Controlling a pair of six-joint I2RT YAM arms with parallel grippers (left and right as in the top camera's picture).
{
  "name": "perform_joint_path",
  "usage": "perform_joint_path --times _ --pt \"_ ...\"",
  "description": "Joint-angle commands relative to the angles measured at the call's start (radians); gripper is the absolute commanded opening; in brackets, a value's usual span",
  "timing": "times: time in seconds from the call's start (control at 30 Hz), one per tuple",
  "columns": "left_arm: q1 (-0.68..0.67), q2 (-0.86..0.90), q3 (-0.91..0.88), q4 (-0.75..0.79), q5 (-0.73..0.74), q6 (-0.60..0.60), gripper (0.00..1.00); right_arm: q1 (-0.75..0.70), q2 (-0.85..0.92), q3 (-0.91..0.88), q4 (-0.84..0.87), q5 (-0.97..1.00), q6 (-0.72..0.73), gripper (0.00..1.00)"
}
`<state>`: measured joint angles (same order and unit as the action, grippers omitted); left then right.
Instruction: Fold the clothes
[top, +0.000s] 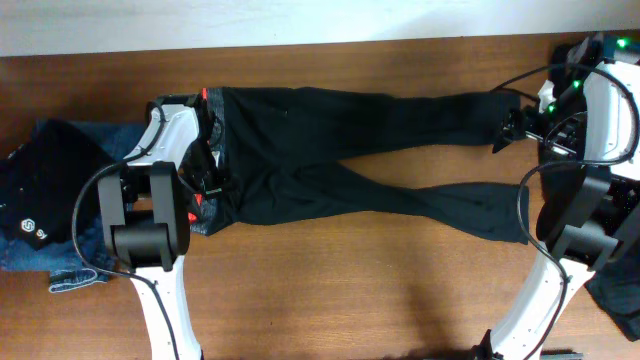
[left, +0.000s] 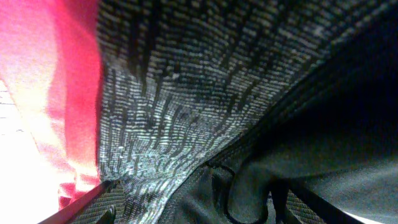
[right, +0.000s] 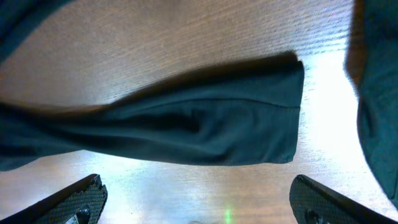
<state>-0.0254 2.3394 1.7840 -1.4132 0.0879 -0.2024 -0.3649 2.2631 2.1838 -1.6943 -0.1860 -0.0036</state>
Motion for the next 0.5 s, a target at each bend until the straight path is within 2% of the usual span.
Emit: perform_joint_path --times 0.0,0.47 --pt "0.006 0.035 -0.021 0.04 -0.032 0.017 0.75 0.005 -0.082 -0.024 -0.005 -0.017 -0.003 0.99" --pt "0.006 0.035 -0.021 0.041 -0.032 0.017 0.75 0.041 -0.303 -0.045 -0.005 -0.025 -0.003 0.99"
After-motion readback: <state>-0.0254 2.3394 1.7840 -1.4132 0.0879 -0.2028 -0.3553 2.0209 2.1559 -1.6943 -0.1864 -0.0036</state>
